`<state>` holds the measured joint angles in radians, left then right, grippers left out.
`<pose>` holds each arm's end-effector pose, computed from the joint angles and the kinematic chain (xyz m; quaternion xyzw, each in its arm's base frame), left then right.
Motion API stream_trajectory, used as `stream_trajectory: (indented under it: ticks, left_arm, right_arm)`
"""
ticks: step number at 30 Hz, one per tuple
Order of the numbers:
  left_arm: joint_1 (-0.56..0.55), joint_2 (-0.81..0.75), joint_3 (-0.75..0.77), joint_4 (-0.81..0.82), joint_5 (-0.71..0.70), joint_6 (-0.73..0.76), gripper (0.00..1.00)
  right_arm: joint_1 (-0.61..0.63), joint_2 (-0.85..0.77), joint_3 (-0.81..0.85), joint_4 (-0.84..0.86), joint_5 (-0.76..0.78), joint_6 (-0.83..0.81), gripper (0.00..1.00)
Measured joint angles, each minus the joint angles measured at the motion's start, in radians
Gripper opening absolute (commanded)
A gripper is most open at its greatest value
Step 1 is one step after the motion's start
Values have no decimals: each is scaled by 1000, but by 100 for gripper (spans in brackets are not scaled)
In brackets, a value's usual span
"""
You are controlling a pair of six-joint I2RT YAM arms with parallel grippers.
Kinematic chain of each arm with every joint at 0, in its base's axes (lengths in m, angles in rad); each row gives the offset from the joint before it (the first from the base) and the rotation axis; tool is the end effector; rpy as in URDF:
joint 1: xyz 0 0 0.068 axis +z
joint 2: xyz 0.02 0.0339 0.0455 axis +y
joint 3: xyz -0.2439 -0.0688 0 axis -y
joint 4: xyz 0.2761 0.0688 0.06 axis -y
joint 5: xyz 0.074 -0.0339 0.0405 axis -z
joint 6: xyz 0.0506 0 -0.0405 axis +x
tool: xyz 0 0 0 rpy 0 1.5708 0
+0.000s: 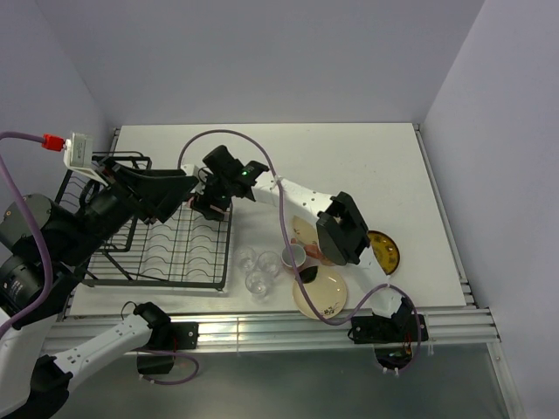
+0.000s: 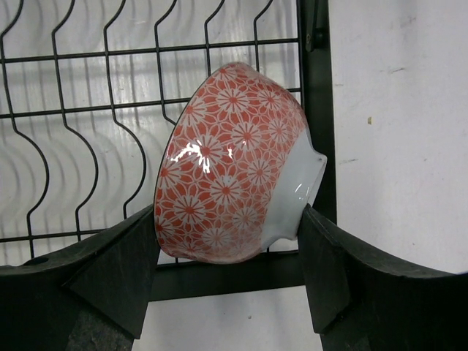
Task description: Load the mixed dishes into the dish rack
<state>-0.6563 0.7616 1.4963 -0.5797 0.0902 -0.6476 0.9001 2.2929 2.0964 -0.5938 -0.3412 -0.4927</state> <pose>0.1010 -0.0836 0.5306 0.0371 0.6494 -0.4838 0.5855 0.3282 0.4409 0.2150 -0.6342 0.6578 0.2296 0.3354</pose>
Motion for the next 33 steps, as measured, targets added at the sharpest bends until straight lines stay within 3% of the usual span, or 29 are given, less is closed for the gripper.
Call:
stream_trajectory:
  ticks: [10, 12, 13, 14, 15, 18, 19, 33]
  left_arm:
    - [0, -6, 0, -3, 0, 0, 63]
    - [0, -8, 3, -5, 0, 1, 63]
    - [0, -8, 4, -6, 0, 1, 63]
    - [0, -8, 5, -7, 0, 1, 64]
    - [0, -8, 6, -8, 0, 2, 64]
    - [0, -7, 8, -8, 2, 4, 64]
    - [0, -7, 8, -9, 3, 4, 64]
    - [0, -3, 19, -10, 14, 8, 65]
  right_arm:
    - [11, 16, 0, 17, 16, -4, 0]
    - [12, 16, 0, 17, 19, -3, 10]
    - [13, 16, 0, 17, 22, -3, 18]
    - [14, 16, 0, 17, 24, -3, 34]
    - [14, 16, 0, 17, 27, -2, 40]
    - [18, 16, 0, 18, 38, 1, 48]
    - [19, 16, 0, 18, 43, 2, 56]
    - [34, 15, -6, 40, 134, 24, 70]
